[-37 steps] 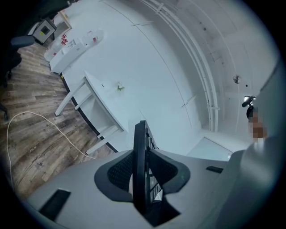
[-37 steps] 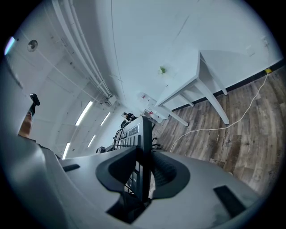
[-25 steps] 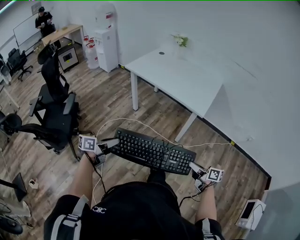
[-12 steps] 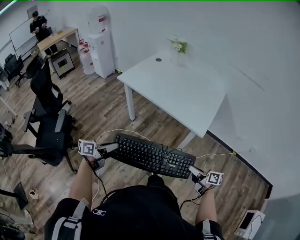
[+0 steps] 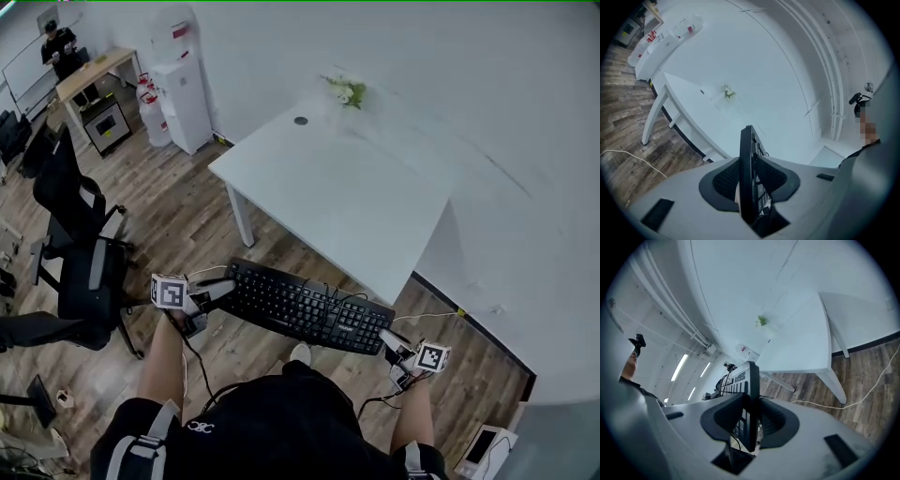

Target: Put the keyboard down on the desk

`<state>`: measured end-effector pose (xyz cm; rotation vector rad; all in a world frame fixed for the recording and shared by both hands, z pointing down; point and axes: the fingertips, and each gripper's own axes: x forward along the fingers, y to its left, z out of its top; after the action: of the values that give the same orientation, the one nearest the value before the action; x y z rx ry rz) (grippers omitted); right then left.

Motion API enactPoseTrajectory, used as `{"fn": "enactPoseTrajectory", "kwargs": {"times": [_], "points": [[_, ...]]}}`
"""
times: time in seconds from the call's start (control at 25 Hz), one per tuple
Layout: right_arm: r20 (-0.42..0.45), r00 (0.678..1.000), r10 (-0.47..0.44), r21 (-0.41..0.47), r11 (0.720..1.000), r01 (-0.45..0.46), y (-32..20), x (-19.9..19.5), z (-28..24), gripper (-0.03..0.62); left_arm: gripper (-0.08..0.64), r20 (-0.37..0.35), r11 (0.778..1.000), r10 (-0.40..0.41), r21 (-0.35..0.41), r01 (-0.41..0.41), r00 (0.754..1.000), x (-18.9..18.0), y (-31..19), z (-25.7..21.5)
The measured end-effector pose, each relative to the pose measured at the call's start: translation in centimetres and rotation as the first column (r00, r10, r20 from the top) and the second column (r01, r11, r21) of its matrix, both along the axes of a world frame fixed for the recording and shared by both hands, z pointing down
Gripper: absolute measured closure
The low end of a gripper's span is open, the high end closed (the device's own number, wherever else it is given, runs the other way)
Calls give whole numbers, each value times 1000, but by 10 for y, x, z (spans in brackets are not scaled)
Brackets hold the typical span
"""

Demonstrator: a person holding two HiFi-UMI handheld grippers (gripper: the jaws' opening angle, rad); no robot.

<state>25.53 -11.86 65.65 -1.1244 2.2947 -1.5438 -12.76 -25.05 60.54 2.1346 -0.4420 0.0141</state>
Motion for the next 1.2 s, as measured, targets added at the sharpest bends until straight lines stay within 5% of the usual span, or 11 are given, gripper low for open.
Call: {"fn": "enactPoseTrajectory", "kwargs": {"times": [0.68,1.2], "points": [[12,997,82,48,995,-83,-115,107,-16,485,443,-8,996,91,15,-90,996,128,-154,-24],[-9,984,181,-15,983,-181,-147,105,-2,483,443,-15,984,161,-69,-162,987,141,-213,-7]]}}
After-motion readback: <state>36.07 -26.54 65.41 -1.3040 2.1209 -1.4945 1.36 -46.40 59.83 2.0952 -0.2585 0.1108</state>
